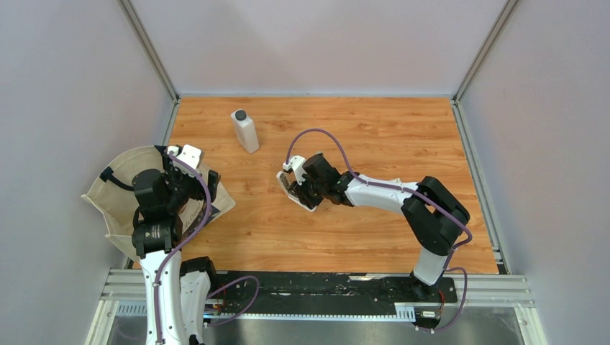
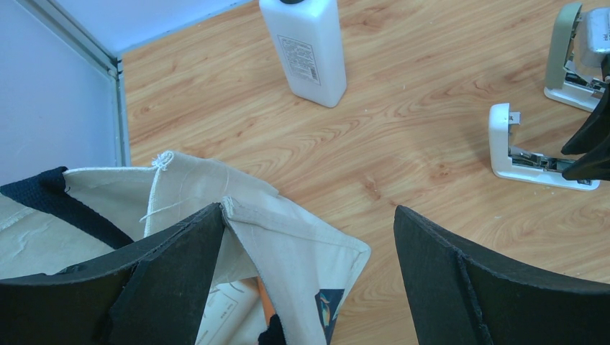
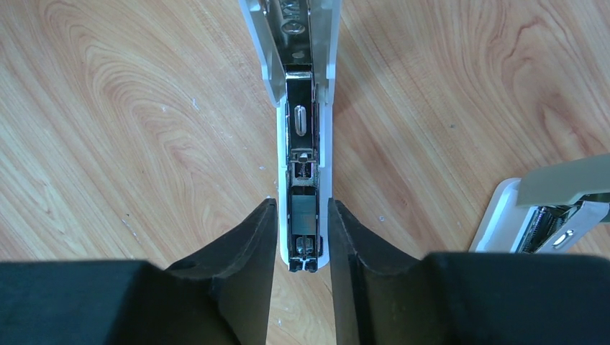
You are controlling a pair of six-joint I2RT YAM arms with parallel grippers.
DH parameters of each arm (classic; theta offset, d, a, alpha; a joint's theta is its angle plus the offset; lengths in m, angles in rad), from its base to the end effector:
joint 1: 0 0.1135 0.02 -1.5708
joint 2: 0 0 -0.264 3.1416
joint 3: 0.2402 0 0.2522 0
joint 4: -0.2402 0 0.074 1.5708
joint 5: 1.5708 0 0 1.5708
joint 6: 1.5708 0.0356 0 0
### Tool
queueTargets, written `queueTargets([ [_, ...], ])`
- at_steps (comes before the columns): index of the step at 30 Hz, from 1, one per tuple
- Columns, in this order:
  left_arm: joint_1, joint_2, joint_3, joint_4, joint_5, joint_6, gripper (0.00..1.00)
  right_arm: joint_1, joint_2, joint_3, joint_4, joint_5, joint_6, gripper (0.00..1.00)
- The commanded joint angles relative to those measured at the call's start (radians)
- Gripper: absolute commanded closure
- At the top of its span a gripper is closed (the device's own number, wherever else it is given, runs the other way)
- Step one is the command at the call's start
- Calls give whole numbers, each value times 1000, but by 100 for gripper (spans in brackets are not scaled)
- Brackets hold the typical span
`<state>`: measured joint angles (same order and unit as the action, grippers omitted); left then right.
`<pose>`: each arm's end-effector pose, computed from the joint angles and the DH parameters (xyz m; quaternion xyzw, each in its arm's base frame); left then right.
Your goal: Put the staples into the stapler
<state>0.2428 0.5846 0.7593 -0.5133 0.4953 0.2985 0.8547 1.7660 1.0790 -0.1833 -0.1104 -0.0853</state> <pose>0.1302 0.0148 0.3259 0.1636 0.7870 -0.0430 0.5933 0.2394 0.2811 0.1799 -0.4416 0.8276 0.1766 0.2981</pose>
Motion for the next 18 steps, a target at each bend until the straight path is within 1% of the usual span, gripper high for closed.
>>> queueTargets([
  [1, 10, 12, -25, -57, 2, 4, 4, -8, -33, 21, 13, -3, -27, 63],
  [5, 10, 9, -20, -62, 12, 4, 4, -40, -77, 38, -16, -26, -60, 58],
  [8, 10, 8, -14, -73, 41, 4, 4, -78, -134, 53, -67, -89, -131, 53],
  [11, 10, 4, -5, -85, 84, 4, 4, -126, -197, 50, -114, -115, -201, 47],
  [15, 9, 30, 37, -117, 149, 4, 4, -225, -270, 15, -136, -106, -229, 41],
  [18, -23, 99, 109, -149, 178, 2, 4, -301, -280, -22, -150, -97, -234, 40],
])
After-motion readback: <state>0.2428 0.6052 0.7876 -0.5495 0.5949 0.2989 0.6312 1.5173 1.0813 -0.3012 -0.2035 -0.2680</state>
